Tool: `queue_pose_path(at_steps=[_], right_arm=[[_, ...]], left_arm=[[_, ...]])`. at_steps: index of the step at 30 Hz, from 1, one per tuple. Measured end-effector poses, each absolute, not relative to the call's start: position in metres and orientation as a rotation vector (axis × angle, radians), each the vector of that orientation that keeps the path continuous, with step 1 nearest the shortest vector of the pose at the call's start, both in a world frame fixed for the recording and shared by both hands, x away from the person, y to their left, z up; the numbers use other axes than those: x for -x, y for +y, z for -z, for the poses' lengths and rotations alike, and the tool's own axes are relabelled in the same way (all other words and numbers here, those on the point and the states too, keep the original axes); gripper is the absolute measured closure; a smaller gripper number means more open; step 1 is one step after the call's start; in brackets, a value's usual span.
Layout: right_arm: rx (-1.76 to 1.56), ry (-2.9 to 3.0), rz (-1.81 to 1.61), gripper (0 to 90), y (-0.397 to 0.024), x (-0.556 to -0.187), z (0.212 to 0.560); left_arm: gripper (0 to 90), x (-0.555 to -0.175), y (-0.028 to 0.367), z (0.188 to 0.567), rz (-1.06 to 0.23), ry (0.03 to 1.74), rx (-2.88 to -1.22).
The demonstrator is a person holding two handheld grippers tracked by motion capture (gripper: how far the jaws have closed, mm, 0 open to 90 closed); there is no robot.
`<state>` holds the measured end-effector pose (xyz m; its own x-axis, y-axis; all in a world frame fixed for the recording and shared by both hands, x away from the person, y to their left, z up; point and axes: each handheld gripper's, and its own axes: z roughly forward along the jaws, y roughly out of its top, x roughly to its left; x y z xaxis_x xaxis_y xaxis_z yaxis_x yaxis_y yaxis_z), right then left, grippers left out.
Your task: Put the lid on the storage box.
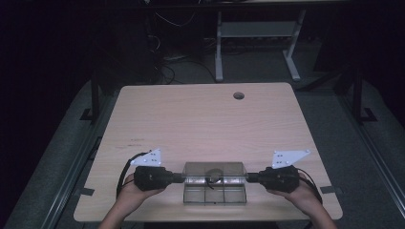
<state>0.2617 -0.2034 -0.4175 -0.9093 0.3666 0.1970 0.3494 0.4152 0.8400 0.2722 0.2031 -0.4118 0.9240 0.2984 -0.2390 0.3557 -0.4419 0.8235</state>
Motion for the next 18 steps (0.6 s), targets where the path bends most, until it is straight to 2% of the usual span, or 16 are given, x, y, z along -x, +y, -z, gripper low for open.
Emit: queue_pose_path(at_steps=[18], right_arm=[[-0.606,2.706,-1.489,89.5,-0.199,-0.262,0.429]], left_arm=[[89.3,-0.273,0.200,0.422,0.099,0.426,-2.145]])
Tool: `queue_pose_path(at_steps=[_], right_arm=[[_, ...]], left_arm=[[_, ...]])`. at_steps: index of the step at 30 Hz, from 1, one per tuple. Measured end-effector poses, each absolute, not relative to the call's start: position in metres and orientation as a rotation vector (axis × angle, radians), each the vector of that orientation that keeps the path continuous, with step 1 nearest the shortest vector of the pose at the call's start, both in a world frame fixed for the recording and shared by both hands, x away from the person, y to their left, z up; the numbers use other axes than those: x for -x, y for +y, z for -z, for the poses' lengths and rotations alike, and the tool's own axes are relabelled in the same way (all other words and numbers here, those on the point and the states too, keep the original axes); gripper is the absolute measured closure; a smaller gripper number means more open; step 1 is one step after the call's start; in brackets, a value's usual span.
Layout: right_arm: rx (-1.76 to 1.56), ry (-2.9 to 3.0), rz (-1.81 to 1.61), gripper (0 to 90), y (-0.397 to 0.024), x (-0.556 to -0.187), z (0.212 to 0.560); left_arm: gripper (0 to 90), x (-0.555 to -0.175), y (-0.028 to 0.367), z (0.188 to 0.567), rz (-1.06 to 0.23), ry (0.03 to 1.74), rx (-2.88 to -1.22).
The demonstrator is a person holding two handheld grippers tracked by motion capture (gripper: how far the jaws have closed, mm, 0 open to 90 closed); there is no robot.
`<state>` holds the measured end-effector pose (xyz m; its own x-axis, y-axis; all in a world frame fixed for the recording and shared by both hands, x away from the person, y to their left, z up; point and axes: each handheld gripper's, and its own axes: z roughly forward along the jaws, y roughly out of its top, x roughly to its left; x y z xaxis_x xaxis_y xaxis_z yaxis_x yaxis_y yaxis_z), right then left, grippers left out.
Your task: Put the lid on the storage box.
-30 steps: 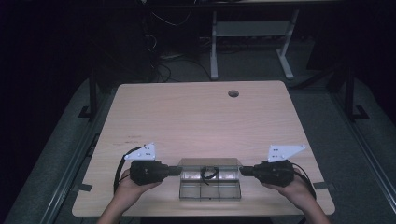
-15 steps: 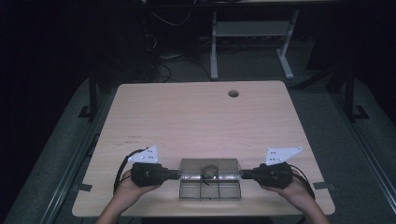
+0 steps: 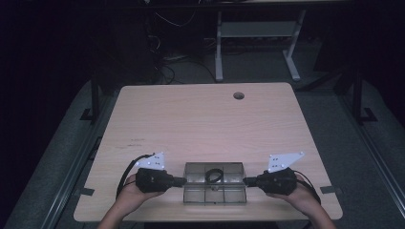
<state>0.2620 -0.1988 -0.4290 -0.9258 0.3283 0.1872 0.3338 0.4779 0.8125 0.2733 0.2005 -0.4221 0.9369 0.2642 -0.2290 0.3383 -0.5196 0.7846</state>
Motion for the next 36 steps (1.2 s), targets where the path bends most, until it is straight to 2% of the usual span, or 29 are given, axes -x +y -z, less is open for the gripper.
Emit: queue_pose_path(at_steps=[36], right_arm=[[0.593,-2.768,1.324,89.5,-0.195,-0.263,0.441]], left_arm=[[88.8,-0.276,0.198,0.436,0.137,0.422,-2.251]])
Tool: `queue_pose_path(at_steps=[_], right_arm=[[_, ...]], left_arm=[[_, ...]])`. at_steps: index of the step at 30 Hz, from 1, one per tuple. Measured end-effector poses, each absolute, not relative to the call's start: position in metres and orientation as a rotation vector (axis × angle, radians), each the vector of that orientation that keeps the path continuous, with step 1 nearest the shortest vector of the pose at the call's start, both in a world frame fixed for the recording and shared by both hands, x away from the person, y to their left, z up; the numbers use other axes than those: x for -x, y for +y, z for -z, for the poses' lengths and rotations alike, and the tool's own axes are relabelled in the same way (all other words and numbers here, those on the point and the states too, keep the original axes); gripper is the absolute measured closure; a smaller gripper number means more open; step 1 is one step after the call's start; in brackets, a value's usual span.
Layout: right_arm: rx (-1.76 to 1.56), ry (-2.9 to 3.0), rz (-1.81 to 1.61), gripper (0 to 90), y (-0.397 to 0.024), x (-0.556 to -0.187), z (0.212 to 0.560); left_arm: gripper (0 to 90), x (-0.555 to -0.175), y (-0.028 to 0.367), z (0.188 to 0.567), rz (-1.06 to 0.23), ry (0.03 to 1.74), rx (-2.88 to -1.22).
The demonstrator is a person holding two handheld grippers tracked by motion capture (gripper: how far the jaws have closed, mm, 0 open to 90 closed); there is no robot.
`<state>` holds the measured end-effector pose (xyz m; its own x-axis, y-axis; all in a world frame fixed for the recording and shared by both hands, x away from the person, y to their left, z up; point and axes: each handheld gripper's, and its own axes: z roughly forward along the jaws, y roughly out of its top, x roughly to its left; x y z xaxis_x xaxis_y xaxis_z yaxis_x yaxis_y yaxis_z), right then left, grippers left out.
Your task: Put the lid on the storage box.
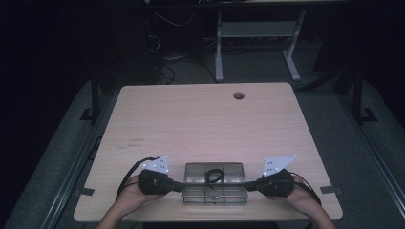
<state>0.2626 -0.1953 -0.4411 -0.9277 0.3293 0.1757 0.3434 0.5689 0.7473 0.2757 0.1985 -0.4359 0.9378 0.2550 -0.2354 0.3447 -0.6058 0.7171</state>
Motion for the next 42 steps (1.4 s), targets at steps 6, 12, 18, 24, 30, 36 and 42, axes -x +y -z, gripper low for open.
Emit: queue_pose_path(at_steps=[6,12,18,24,30,36,42], right_arm=[[0.592,-2.783,1.301,89.5,-0.196,-0.263,0.442],[0.607,-2.792,1.274,89.5,-0.197,-0.263,0.444],[0.606,-2.799,1.267,89.5,-0.198,-0.264,0.445],[0.613,-2.809,1.268,89.5,-0.199,-0.266,0.445],[0.642,-2.812,1.292,81.9,-0.201,-0.266,0.444],[0.730,-2.852,1.338,60.2,-0.205,-0.268,0.443],[0.870,-2.863,1.372,42.2,-0.209,-0.273,0.443]], left_arm=[[88.9,-0.276,0.200,0.438,0.128,0.436,-2.262],[89.1,-0.276,0.200,0.439,0.108,0.447,-2.274],[89.2,-0.275,0.200,0.439,0.089,0.447,-2.290],[88.2,-0.274,0.202,0.437,0.080,0.459,-2.275],[83.0,-0.276,0.206,0.435,0.058,0.488,-2.270],[65.2,-0.279,0.210,0.432,0.010,0.546,-2.237],[45.1,-0.283,0.220,0.432,-0.065,0.629,-2.189]])
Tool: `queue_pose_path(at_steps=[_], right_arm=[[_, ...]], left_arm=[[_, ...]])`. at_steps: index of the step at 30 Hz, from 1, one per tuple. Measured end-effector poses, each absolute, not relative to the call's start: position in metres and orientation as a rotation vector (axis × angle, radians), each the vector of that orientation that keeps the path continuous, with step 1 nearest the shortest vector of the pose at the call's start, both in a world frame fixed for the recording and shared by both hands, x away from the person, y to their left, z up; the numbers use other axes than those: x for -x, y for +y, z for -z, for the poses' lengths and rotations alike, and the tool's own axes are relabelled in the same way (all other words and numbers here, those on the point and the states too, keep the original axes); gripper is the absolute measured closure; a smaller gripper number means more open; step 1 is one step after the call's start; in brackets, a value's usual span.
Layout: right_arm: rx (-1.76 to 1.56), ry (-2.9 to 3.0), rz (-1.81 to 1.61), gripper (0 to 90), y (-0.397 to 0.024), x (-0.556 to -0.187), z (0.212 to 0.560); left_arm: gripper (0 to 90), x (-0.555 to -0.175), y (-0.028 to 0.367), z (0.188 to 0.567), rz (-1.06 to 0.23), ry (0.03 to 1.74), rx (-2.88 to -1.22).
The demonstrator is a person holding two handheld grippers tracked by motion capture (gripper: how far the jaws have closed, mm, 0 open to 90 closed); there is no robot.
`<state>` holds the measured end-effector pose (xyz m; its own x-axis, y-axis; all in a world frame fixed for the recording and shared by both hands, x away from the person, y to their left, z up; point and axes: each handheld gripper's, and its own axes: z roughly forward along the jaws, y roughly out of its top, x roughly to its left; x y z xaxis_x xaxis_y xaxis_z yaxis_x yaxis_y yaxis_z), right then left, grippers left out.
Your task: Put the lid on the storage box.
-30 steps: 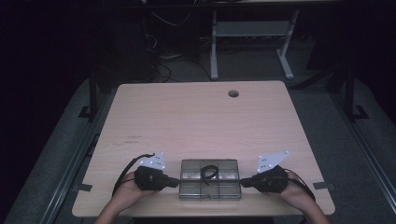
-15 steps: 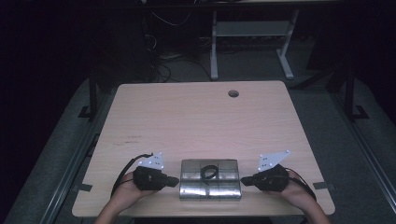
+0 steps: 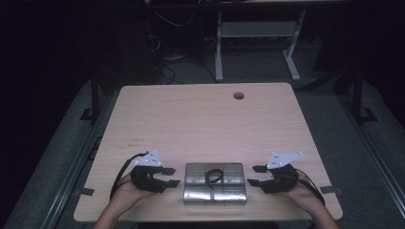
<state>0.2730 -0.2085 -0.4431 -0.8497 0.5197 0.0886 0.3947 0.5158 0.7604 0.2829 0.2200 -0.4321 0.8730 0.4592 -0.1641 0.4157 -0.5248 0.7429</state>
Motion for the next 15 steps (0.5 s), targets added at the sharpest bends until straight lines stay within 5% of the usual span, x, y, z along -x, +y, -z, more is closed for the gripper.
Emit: queue_pose_path(at_steps=[15], right_arm=[[-0.983,2.399,-1.197,21.7,-0.222,-0.286,0.448]], left_arm=[[28.4,-0.292,0.243,0.434,-0.256,0.822,-2.098]])
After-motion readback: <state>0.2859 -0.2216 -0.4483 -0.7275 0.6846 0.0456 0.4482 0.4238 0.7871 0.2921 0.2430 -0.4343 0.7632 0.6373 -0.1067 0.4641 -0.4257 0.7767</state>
